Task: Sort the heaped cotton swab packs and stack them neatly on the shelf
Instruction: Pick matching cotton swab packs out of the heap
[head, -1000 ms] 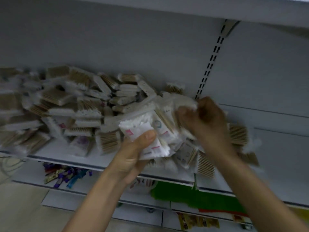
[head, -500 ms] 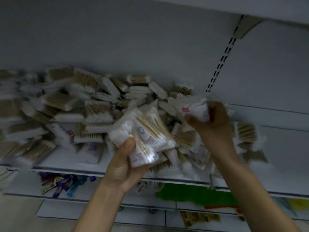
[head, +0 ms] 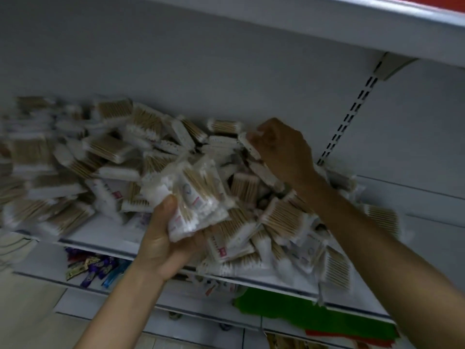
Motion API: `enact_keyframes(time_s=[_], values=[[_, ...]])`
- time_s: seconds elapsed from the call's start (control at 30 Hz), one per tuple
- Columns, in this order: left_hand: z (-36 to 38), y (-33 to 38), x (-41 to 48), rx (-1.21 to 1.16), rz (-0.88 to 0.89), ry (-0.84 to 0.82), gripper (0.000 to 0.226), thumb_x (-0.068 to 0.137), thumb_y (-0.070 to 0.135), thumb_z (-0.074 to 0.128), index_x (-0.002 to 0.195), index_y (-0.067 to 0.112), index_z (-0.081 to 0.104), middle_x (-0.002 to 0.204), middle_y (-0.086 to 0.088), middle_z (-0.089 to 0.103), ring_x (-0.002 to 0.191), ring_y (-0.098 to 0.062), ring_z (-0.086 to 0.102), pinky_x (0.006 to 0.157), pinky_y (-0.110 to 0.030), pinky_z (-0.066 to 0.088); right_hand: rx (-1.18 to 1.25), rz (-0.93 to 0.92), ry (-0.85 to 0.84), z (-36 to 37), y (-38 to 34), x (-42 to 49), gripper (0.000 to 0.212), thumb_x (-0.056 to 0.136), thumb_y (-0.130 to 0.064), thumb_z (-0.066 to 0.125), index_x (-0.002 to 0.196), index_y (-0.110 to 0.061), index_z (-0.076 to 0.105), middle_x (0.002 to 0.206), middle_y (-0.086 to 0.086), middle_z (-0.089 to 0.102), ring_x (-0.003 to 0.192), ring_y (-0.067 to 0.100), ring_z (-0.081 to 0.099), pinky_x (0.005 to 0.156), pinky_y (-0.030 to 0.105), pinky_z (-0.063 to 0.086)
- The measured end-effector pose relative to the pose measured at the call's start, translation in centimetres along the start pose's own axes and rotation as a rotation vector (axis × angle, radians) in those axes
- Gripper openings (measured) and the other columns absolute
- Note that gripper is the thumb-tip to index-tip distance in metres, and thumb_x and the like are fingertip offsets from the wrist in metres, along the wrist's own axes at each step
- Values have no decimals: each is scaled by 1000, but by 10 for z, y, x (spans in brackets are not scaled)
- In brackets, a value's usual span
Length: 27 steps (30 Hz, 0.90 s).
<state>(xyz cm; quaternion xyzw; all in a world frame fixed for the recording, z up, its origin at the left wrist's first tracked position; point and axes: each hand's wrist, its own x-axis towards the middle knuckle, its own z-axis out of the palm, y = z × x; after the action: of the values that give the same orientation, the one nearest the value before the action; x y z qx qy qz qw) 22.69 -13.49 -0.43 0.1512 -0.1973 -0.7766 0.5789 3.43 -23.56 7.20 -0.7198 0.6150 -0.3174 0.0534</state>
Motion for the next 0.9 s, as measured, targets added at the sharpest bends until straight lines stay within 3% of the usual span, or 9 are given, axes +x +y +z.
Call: enact_keyframes(time_s=[0.1, 0.23, 0.4, 0.47, 0.53, 0.63, 0.7, 0.77, 0.9], values=[[-13, 6, -4, -42, 91, -42, 72, 48, 35, 95, 114, 20, 71, 123, -6, 66, 113, -24, 63, 101, -47, 43, -420, -28, -188, 22, 25, 35, 69, 76, -65, 63, 122, -16, 48, 117, 4, 61, 106, 25, 56, 89, 37, 34], [-30, 5, -10, -33, 89, -176, 60, 81, 29, 75, 136, 17, 54, 140, -7, 53, 133, -25, 45, 114, -49, 15, -398, -45, -170, 19, 29, 41, 32, 86, -45, 60, 100, -19, 51, 106, 3, 63, 99, 26, 58, 86, 34, 32], [-13, 0, -16, 67, 115, -2, 68, 19, 36, 100, 83, 24, 79, 92, -1, 73, 88, -16, 70, 87, -32, 52, 132, -2, -22, -26, 22, 35, 21, 87, -27, 65, 101, -17, 54, 97, -4, 61, 83, 14, 60, 74, 23, 51], [-15, 3, -12, 74, 50, -139, 45, 38, 35, 99, 65, 17, 68, 63, -1, 57, 60, -7, 54, 71, -9, 43, 377, 1, -42, -41, 14, 24, 14, 87, -25, 68, 87, -20, 55, 86, -9, 61, 73, 6, 59, 61, 15, 48], [-4, 13, -15, 89, 71, -89, 21, 87, 25, 71, 100, 10, 67, 94, -9, 66, 89, -11, 62, 88, -20, 46, 520, 10, -115, -49, 6, 11, 9, 88, -25, 66, 80, -22, 62, 79, -5, 66, 71, 9, 63, 61, 22, 50], [-6, 27, -15, 162, 206, -120, 42, 102, 11, 42, 141, -3, 38, 141, -23, 46, 133, -35, 41, 113, -46, 27, 475, -54, -258, -57, -8, -10, 14, 86, -30, 66, 84, -17, 69, 76, -2, 69, 68, 9, 64, 59, 19, 50], [-6, 35, -21, 122, 100, -170, 39, 102, 3, 35, 138, -14, 35, 137, -34, 44, 130, -43, 42, 110, -49, 31, 375, -116, -337, -51, -22, -25, 21, 83, -38, 65, 83, -18, 71, 72, -5, 68, 67, 6, 64, 60, 14, 45], [-2, 29, -21, 236, 130, -57, 43, 96, 18, 58, 133, -1, 52, 131, -23, 56, 125, -34, 51, 108, -47, 37, 412, -136, -380, -31, -40, -43, 20, 91, -35, 58, 76, -24, 66, 65, -10, 64, 62, 3, 60, 60, 18, 45], [-14, 16, -26, 256, 109, -189, 75, 40, 56, 93, 107, 30, 74, 114, 3, 69, 110, -17, 63, 101, -44, 43, 555, -31, -342, 11, -77, -67, 31, 103, -30, 33, 99, -20, 62, 86, -19, 58, 81, 1, 54, 83, 16, 42]])
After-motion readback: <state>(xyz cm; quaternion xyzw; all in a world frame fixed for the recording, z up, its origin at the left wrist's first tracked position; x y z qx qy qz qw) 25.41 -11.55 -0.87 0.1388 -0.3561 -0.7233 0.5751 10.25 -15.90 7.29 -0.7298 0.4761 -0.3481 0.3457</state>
